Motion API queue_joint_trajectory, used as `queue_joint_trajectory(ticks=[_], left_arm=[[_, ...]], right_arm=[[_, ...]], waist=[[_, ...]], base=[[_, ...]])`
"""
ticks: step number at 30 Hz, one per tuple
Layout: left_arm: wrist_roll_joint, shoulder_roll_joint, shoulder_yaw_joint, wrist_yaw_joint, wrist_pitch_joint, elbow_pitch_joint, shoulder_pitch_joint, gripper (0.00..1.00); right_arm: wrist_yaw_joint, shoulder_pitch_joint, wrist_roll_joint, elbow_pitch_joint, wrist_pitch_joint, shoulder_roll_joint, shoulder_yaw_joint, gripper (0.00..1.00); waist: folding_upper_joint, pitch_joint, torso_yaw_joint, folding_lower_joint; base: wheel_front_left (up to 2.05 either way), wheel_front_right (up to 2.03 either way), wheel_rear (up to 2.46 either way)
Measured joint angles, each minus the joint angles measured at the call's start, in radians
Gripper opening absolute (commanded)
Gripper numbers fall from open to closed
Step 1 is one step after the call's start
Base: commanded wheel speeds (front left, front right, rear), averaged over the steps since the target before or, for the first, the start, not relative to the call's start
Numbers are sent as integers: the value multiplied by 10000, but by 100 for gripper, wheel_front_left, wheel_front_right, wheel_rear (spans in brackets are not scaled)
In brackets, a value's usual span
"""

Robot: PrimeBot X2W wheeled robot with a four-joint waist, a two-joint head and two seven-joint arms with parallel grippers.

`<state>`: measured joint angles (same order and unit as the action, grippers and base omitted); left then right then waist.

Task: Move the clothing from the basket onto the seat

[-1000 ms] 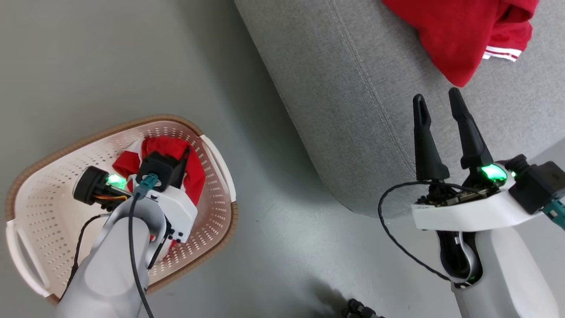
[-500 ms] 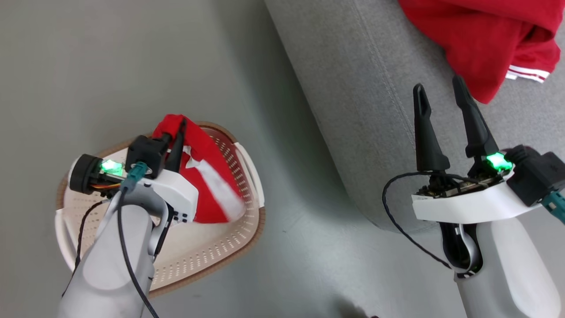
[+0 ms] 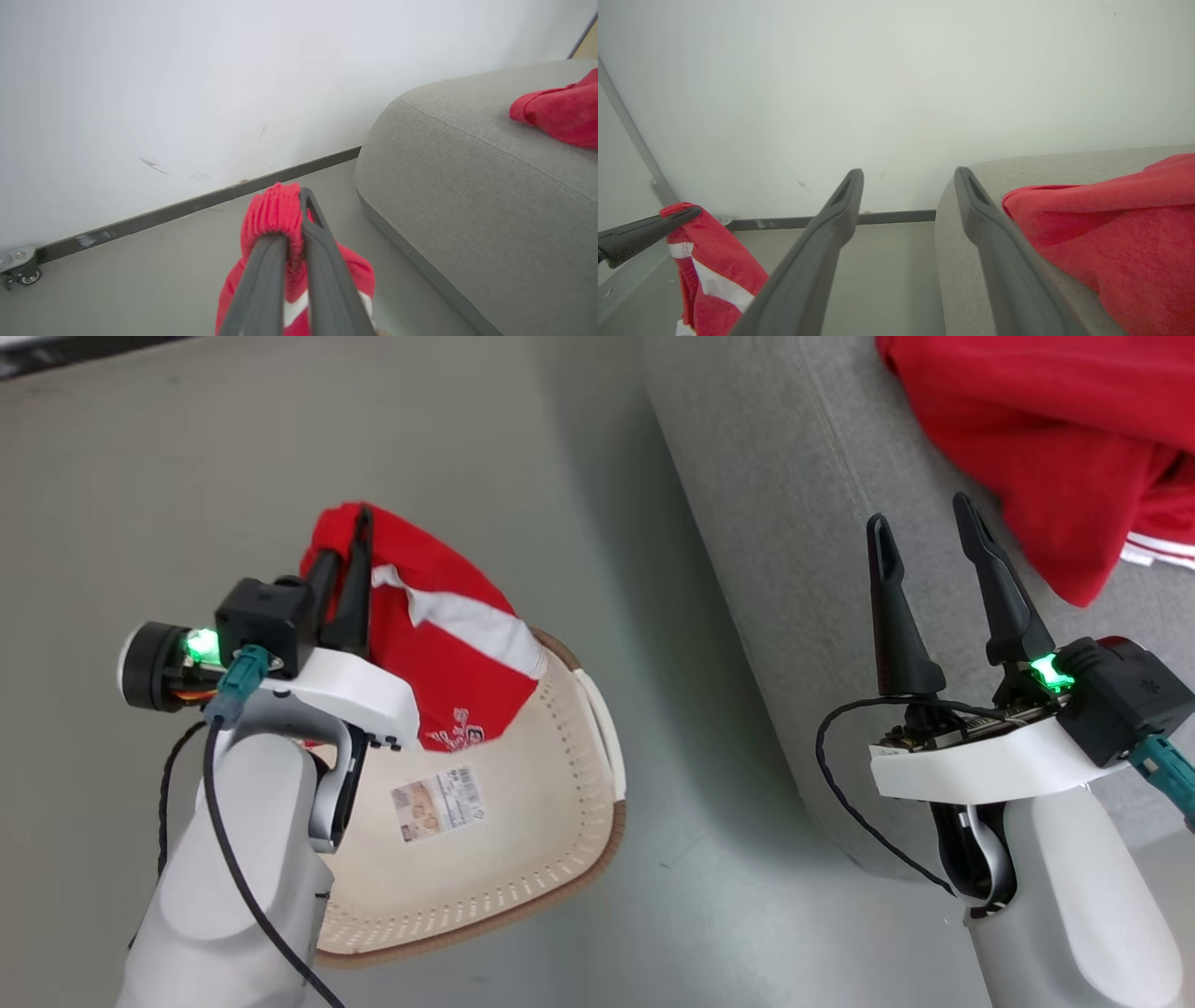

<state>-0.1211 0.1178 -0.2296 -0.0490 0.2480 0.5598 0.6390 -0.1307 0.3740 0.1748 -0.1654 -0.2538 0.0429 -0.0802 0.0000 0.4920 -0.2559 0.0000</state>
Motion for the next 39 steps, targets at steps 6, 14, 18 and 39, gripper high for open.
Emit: queue_joint_trajectory(ticks=[6, 14, 18, 39], left_arm=[[-272, -63, 247, -54, 2, -928, -364, 0], [-282, -75, 349, -52, 4, -1666, -922, 0], [-284, -79, 368, -36, 10, -1916, -1290, 0], [-247, -44, 136, 384, 46, -2821, -2047, 0]], right_arm=[[0, 1, -291, -144, -2, 15, -6, 100], [0, -18, -523, -416, -2, 211, -59, 100], [0, -48, -598, -663, -2, 286, -222, 100], [0, -474, -708, -1093, 516, 1407, -1695, 100]], waist=[[0, -587, 508, 0], [0, -1332, 1067, 0], [0, -1728, 1336, 0], [0, -3760, 2540, 0]], base=[[0, 0, 0], [0, 0, 0], [0, 0, 0], [0, 0, 0]])
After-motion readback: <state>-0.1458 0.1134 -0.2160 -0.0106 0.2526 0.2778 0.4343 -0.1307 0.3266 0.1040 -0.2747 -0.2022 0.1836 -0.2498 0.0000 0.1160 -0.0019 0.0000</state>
